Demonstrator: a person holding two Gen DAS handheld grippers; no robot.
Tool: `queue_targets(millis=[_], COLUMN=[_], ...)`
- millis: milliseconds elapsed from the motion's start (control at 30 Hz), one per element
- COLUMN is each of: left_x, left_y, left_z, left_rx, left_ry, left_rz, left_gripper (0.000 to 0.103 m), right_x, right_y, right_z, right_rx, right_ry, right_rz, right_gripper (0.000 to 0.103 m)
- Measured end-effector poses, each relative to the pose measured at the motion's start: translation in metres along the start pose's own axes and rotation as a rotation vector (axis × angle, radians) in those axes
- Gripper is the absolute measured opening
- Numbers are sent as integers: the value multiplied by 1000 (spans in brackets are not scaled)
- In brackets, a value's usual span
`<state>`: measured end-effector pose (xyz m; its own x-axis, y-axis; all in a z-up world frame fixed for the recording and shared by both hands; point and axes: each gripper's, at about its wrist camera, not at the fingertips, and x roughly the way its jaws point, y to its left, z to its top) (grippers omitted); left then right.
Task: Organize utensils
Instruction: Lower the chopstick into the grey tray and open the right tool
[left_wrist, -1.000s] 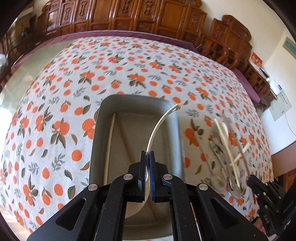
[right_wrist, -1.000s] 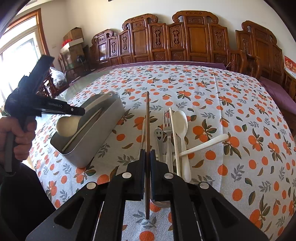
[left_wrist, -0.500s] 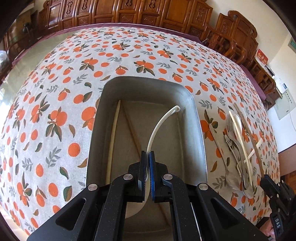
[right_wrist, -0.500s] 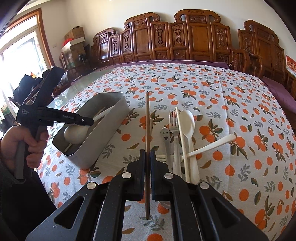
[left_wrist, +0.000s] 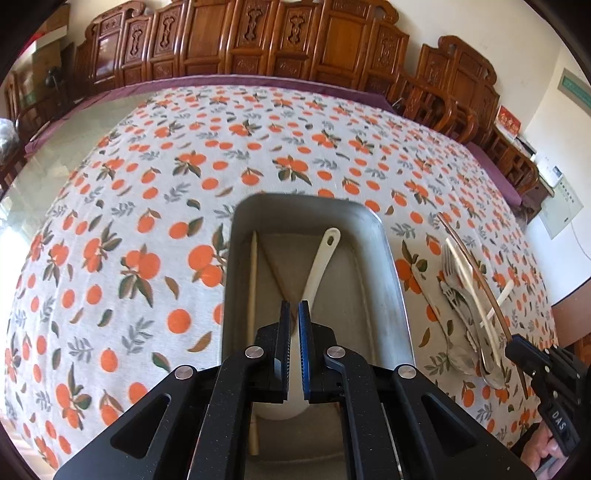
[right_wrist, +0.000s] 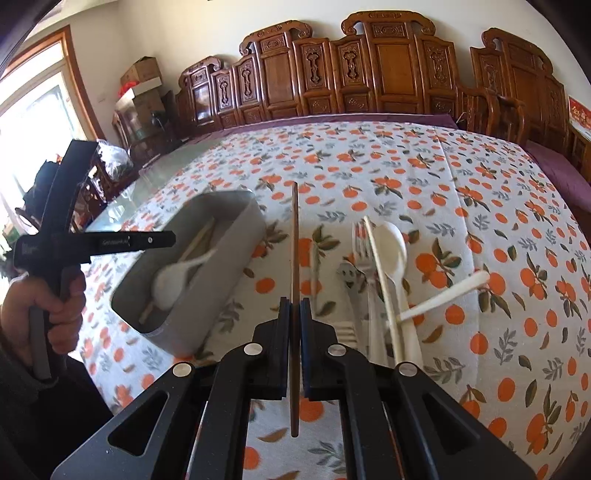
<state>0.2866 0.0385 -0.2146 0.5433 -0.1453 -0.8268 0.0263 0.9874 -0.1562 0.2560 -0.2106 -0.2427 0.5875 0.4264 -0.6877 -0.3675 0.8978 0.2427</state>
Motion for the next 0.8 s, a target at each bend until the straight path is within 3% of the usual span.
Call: queue_targets(millis=[467,800], left_x=[-35,-42], left_y=[36,48], left_z=[4,6], left_rx=[13,13], left_ry=[-81,-102], left_rz=[23,51], left_gripper=[3,3], right_x=[39,79], right_y=[77,99], right_z=[29,36], right_rx=[-21,17], right_ry=[62,148], right_rz=[82,57], right_gripper=[6,7])
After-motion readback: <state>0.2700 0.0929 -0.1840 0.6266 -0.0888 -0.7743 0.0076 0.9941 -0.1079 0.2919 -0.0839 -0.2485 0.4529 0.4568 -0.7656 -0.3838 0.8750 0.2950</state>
